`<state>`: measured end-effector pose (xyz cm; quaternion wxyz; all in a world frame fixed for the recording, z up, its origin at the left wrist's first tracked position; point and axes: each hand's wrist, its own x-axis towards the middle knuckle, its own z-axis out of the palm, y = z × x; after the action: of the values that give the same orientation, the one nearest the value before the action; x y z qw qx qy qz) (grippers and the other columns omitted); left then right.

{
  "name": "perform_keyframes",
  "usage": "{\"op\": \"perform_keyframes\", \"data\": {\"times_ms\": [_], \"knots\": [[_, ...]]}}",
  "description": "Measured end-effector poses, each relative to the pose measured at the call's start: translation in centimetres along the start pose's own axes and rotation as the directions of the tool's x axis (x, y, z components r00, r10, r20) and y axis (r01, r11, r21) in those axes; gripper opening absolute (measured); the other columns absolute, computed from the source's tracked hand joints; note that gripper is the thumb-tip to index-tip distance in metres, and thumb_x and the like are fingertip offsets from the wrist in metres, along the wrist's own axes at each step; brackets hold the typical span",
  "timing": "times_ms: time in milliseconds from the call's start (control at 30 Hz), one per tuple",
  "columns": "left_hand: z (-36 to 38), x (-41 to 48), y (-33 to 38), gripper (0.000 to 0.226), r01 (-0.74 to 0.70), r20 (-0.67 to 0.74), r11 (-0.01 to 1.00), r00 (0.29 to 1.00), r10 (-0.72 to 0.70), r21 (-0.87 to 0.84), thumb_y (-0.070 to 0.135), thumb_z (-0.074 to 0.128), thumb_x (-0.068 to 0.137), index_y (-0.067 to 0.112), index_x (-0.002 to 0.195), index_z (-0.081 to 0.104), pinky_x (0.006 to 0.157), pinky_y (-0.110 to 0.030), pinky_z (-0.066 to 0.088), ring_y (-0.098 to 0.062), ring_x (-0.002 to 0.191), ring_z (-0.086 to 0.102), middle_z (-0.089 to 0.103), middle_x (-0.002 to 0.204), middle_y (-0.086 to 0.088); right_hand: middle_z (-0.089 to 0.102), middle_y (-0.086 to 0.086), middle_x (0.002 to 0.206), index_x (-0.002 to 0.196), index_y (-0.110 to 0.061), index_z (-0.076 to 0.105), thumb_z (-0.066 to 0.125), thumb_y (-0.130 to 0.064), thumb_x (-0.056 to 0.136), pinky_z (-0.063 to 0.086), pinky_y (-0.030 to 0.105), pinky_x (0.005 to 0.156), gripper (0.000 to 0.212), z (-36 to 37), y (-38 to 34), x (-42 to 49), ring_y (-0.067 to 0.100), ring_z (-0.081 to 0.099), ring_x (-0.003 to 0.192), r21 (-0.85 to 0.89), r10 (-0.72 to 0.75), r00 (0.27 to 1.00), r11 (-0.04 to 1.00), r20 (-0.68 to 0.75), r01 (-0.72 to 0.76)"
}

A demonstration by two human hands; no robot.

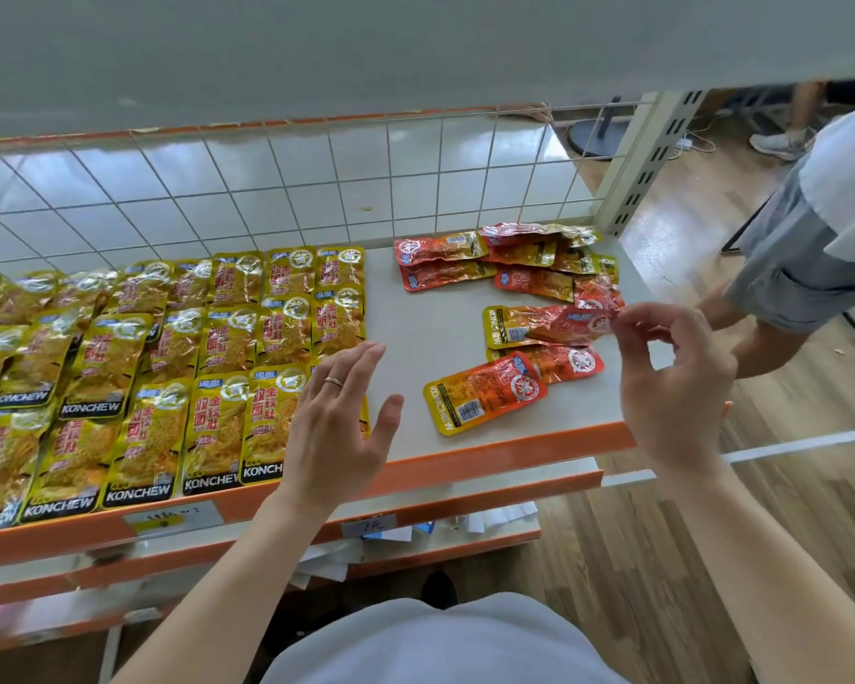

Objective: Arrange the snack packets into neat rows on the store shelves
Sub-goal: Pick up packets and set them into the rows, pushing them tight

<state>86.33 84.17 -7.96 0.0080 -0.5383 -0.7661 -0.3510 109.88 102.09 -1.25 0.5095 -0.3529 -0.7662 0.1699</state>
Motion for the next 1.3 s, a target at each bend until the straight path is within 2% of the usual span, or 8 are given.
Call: {"op": "perform_keyframes", "data": {"times_ms": [133,233,467,567,700,1100,1200,1300], "knots": [[-0.6,1.4,2.4,0.059,0.05,0.075,0.955,0.997,-0.029,-0.294,0.049,0.055,0.093,0.017,0.143,0.049,0.104,-0.031,0.044,-0.011,0.127,0.053,0.053,0.142,0.003,0.068,-0.024,0.085,0.092,-0.029,0.064,0.072,-0.002,0.088,0.055,0.022,0.081,0.029,-0.5,-2.5,1.3,0.006,0.066,0.083,0.246,0.16,0.965,0.946,0.206,-0.21],[-0.6,2.6,5.1,0.058,0.088,0.164,0.837,0.986,0.002,-0.54,0.046,0.065,0.089,0.026,0.14,0.046,0.096,-0.024,0.051,-0.007,0.115,0.062,0.06,0.134,0.009,0.071,-0.013,0.083,0.089,-0.026,0.067,0.073,0.002,0.085,0.056,0.023,0.08,0.029,0.5,-4.0,1.6,0.01,0.069,0.082,0.336,0.229,0.891,0.866,0.391,-0.37],[0.0,2.3,4.8,0.023,0.265,0.261,0.699,0.958,-0.115,-0.664,0.022,0.074,0.088,0.03,0.109,0.069,0.077,-0.036,0.061,-0.016,0.093,0.073,0.076,0.101,0.004,0.074,-0.001,0.096,0.106,-0.016,0.065,0.074,-0.008,0.087,0.06,0.028,0.076,0.023,3.2,-5.4,0.7,0.014,0.072,0.086,0.279,0.276,0.728,0.793,0.628,-0.541],[0.1,0.8,3.4,0.015,0.32,0.187,0.673,0.946,-0.265,-0.666,0.027,0.073,0.089,0.027,0.103,0.067,0.069,-0.037,0.063,-0.017,0.086,0.074,0.076,0.094,0.005,0.072,-0.007,0.103,0.116,-0.016,0.064,0.072,-0.012,0.09,0.059,0.029,0.08,0.027,4.4,-3.0,0.7,0.011,0.069,0.089,0.118,0.303,0.737,0.88,0.604,-0.46],[0.8,-0.6,2.5,0.008,0.177,-0.136,0.856,0.952,-0.274,-0.485,0.027,0.068,0.089,0.023,0.093,0.062,0.054,-0.02,0.051,-0.005,0.063,0.065,0.069,0.08,0.016,0.063,0.007,0.128,0.132,-0.012,0.059,0.07,-0.01,0.09,0.043,0.035,0.103,0.044,5.7,1.8,2.3,0.025,0.053,0.121,-0.296,0.339,0.753,0.934,0.565,-0.198],[0.6,-0.4,2.9,0.015,0.247,-0.057,0.801,0.942,-0.329,-0.546,0.03,0.068,0.089,0.024,0.101,0.061,0.065,-0.032,0.061,-0.006,0.079,0.07,0.067,0.091,0.023,0.039,0.011,0.148,0.153,-0.029,0.036,0.071,-0.038,0.087,0.031,0.051,0.114,0.075,9.0,4.6,7.8,0.036,0.028,0.137,-0.613,0.518,0.384,0.769,0.764,0.182],[0.7,-0.5,2.6,0.018,0.255,-0.072,0.806,0.936,-0.343,-0.534,0.031,0.068,0.089,0.017,0.101,0.066,0.063,-0.039,0.06,-0.009,0.076,0.07,0.069,0.088,0.018,0.054,0.012,0.126,0.138,-0.027,0.057,0.081,-0.042,0.077,0.041,0.047,0.104,0.067,9.1,4.7,8.5,0.034,0.039,0.125,-0.581,0.47,0.43,0.797,0.77,0.168],[0.7,-0.5,2.5,0.023,0.242,-0.108,0.829,0.935,-0.338,-0.504,0.031,0.068,0.09,0.01,0.098,0.066,0.06,-0.041,0.058,-0.013,0.07,0.068,0.071,0.084,0.008,0.056,0.01,0.109,0.114,-0.02,0.074,0.088,-0.028,0.071,0.044,0.037,0.09,0.047,8.3,4.0,8.2,0.031,0.048,0.111,-0.477,0.354,0.583,0.876,0.731,0.066]]}}
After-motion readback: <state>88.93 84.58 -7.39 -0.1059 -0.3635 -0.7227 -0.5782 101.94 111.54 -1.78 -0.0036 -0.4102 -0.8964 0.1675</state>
